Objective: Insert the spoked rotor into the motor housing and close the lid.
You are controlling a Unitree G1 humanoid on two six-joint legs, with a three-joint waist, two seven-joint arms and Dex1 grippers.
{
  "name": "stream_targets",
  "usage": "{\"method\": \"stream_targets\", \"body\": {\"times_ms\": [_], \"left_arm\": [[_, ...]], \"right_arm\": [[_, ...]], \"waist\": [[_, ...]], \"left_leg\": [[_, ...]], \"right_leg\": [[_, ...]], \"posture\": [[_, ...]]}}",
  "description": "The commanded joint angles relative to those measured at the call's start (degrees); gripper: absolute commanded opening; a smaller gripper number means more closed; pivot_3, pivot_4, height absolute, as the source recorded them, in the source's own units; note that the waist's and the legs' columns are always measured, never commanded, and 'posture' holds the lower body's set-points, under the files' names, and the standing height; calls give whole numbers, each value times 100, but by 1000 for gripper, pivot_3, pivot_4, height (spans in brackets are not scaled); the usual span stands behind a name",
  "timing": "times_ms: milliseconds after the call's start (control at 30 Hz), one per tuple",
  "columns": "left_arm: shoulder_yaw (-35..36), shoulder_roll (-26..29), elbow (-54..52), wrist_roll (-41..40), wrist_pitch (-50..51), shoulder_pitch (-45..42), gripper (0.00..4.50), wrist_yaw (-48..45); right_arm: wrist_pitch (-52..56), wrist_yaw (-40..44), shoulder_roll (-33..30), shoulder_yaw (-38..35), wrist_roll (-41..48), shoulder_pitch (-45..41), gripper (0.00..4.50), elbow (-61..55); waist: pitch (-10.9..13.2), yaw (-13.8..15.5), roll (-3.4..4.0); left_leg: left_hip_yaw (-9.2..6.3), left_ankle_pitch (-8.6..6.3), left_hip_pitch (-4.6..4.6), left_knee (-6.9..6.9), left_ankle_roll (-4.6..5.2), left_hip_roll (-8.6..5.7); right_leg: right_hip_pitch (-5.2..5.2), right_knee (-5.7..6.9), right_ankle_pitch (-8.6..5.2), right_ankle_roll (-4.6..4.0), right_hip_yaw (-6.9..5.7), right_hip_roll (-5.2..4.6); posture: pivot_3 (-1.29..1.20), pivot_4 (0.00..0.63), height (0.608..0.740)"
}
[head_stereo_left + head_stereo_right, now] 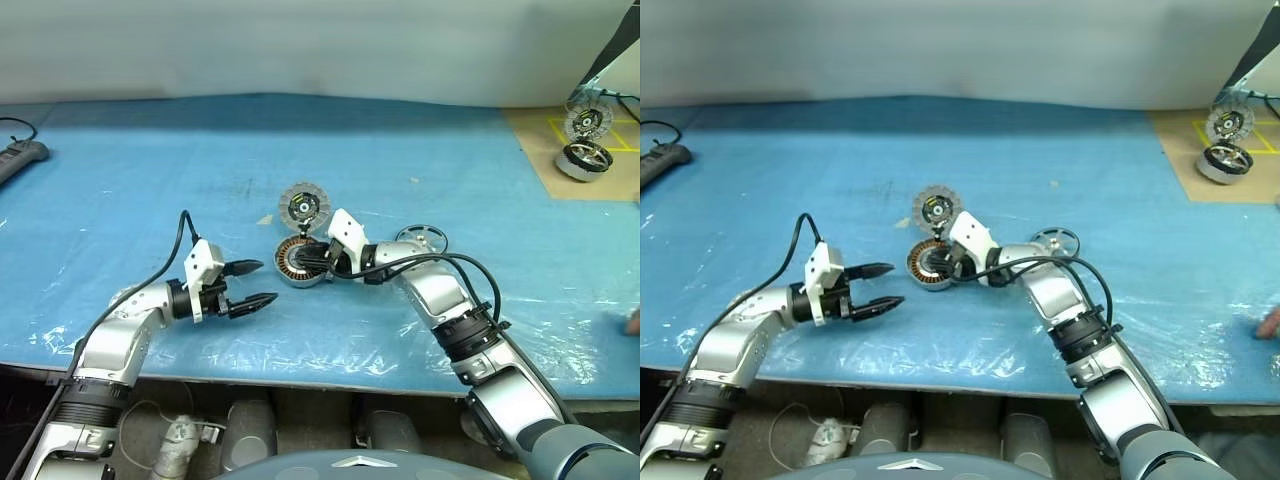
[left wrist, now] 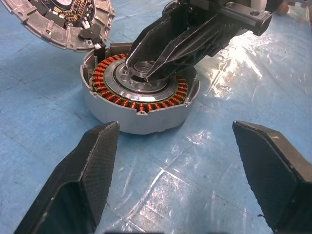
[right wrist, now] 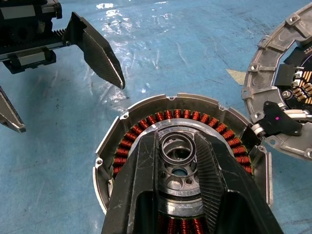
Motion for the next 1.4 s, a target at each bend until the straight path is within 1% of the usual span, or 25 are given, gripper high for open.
{"method": "stream_targets", "body": {"times_ms": [33,767,867,933,1100,1233,1300,1400], "left_arm": [[-8,10,-115,-3,-57,-51,3991,-4],[-80,-3,-117,17,-24,-95,3991,40],[-76,-5,-106,14,-11,-114,3991,49],[-70,-3,-93,13,0,-130,3991,55],[-65,13,-79,12,13,-131,3991,51],[-53,17,-61,-1,20,-133,3991,47],[-53,19,-40,1,3,-135,3991,32],[-62,18,3,10,-17,-166,3991,11]], "right_arm": [[-138,-5,43,-36,-73,-51,1126,-62],[-222,-55,43,-12,-317,41,1126,20],[-170,-62,88,-26,-292,81,1691,-27],[-58,-19,126,-57,-212,85,2325,-66],[55,71,175,-273,21,64,2325,-238],[260,107,265,-747,556,-31,2325,-502],[254,73,300,-878,659,-98,2325,-545],[191,27,346,-889,611,-177,1707,-399]], "waist": [[0,-1,0],[0,0,0],[0,0,0],[0,-1,0],[-1,0,-1],[-1,0,-1],[-1,0,-1],[-1,-1,-1]], "left_leg": [[0,0,0,0,0,0],[0,0,0,3,0,0],[0,0,0,3,0,0],[0,0,1,3,0,0],[0,0,1,7,0,0],[0,0,0,7,1,0],[0,1,0,7,1,0],[0,1,1,8,1,0]], "right_leg": [[0,0,0,0,0,0],[0,3,0,0,0,0],[0,3,0,0,0,0],[0,4,0,0,0,0],[1,6,0,0,1,0],[1,6,0,0,0,0],[0,6,0,-1,0,0],[0,8,0,-1,0,0]], "posture": [[0,150,740],[0,150,740],[0,150,740],[0,150,740],[0,150,740],[0,150,740],[0,150,740],[0,150,740]]}}
